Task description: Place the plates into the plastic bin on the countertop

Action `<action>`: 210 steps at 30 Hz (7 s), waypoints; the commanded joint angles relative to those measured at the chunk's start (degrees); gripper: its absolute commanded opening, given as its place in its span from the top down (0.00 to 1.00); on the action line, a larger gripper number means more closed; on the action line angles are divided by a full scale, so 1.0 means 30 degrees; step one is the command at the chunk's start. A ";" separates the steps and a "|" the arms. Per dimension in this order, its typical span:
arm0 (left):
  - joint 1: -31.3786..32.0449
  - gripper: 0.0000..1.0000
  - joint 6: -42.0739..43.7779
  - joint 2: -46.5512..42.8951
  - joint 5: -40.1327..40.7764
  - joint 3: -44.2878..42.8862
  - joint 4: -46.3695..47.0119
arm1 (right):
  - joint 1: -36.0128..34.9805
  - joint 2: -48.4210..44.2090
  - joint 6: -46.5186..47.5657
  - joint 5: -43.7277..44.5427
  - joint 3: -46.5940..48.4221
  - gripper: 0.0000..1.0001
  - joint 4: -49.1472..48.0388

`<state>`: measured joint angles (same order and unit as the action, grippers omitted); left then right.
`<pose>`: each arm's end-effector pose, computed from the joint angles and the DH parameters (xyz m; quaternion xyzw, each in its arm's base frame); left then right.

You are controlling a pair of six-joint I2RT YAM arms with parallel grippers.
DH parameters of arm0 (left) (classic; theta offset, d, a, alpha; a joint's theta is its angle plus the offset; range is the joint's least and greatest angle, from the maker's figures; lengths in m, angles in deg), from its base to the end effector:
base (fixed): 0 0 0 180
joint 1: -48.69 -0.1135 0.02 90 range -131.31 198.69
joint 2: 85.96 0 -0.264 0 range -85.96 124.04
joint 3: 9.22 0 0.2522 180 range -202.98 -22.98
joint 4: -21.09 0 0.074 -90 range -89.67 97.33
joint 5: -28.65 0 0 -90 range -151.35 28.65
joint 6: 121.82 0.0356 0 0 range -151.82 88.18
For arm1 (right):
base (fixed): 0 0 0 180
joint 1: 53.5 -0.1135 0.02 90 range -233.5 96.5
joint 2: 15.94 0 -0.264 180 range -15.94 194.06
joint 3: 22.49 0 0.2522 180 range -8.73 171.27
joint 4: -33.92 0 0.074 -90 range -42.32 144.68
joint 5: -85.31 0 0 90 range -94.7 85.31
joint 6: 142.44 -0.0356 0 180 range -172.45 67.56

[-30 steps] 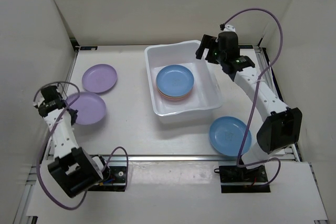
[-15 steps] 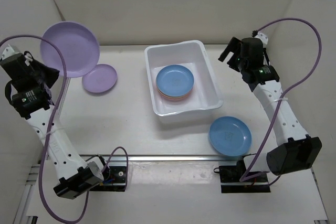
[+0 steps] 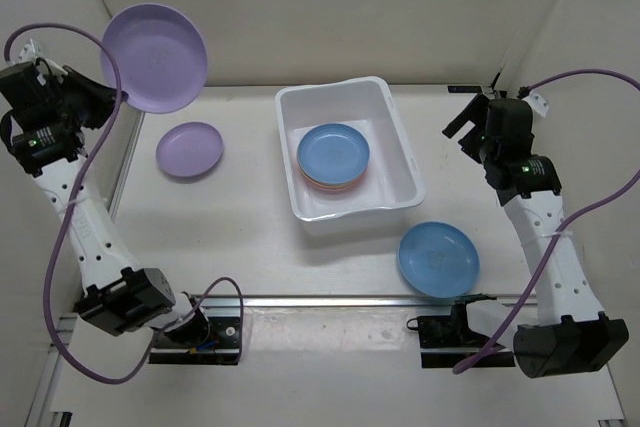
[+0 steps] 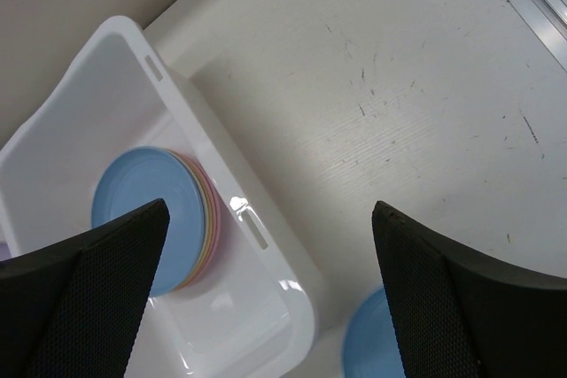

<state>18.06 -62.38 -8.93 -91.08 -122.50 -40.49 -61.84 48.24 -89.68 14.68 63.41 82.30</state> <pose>0.2318 0.1167 0.4750 -0.2975 0.7728 -0.2164 0.5171 0.2347 0.0225 0.3962 0.2949 0.7904 0.0685 0.5326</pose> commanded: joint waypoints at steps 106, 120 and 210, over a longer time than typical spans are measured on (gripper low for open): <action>0.9655 0.00 -0.0739 -0.1216 1.6211 1.1643 -0.1113 | 0.7702 0.0548 0.0108 -0.4114 -1.3204 0.12 0.0038; 0.9537 0.00 -0.0037 -0.0573 1.6620 1.0296 -0.1669 | 0.7497 0.0959 -0.0069 -0.7163 -1.4934 0.42 -0.1986; 0.4850 0.41 -0.5716 1.1877 1.1935 1.0208 1.0371 | -0.5101 0.5912 0.5558 0.0804 0.3903 0.01 -0.0611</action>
<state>32.77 -77.94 22.79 -53.69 -90.72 -9.95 -77.25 69.01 -71.47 13.30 74.78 78.89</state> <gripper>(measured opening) 0.617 0.989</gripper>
